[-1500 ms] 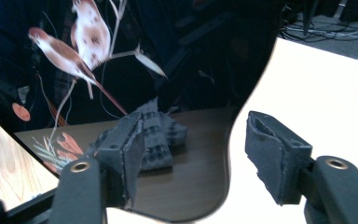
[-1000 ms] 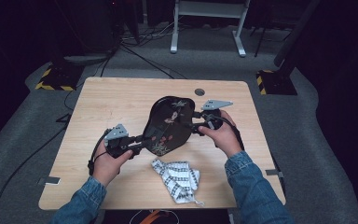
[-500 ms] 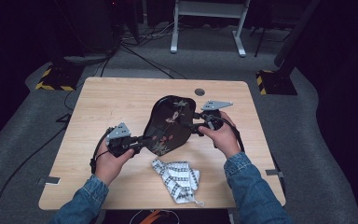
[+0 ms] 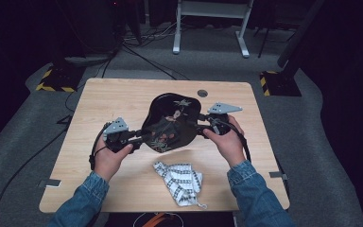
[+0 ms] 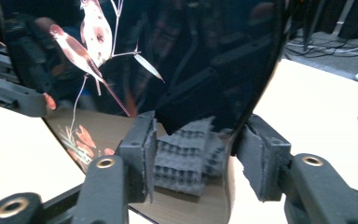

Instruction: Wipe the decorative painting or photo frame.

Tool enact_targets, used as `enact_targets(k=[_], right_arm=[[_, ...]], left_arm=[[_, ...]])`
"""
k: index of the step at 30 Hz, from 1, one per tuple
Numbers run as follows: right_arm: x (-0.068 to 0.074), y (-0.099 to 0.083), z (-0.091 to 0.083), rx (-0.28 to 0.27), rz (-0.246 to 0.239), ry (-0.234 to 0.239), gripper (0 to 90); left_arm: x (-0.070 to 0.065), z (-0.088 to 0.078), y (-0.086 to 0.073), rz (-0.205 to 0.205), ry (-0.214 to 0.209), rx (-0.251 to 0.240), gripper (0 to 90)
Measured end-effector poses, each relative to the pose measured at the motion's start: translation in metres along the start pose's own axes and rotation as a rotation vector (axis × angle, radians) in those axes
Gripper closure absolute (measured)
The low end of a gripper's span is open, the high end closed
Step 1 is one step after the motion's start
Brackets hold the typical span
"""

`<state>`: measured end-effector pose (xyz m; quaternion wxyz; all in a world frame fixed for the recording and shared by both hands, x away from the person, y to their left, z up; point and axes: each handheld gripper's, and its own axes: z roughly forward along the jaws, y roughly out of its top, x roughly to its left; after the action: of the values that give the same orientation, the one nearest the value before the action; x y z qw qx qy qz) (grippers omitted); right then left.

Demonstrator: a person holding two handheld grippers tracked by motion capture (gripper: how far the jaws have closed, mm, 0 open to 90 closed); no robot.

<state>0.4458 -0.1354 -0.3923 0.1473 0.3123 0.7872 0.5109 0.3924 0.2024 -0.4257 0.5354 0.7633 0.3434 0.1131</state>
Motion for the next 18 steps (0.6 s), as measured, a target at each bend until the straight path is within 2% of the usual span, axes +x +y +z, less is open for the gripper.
enact_targets(k=[9, 15, 18], right_arm=[[0.013, -0.005, -0.010, -0.019, 0.011, -0.053, 59.4], [0.019, -0.017, -0.012, -0.044, 0.003, -0.110, 59.8], [0.020, -0.023, -0.014, -0.053, 0.019, -0.135, 61.2]], left_arm=[[0.013, 0.007, 0.004, -0.002, 0.003, -0.019, 59.5], [0.023, 0.020, 0.004, -0.001, -0.007, -0.018, 54.8], [0.027, 0.027, 0.005, 0.012, -0.014, -0.019, 53.1]])
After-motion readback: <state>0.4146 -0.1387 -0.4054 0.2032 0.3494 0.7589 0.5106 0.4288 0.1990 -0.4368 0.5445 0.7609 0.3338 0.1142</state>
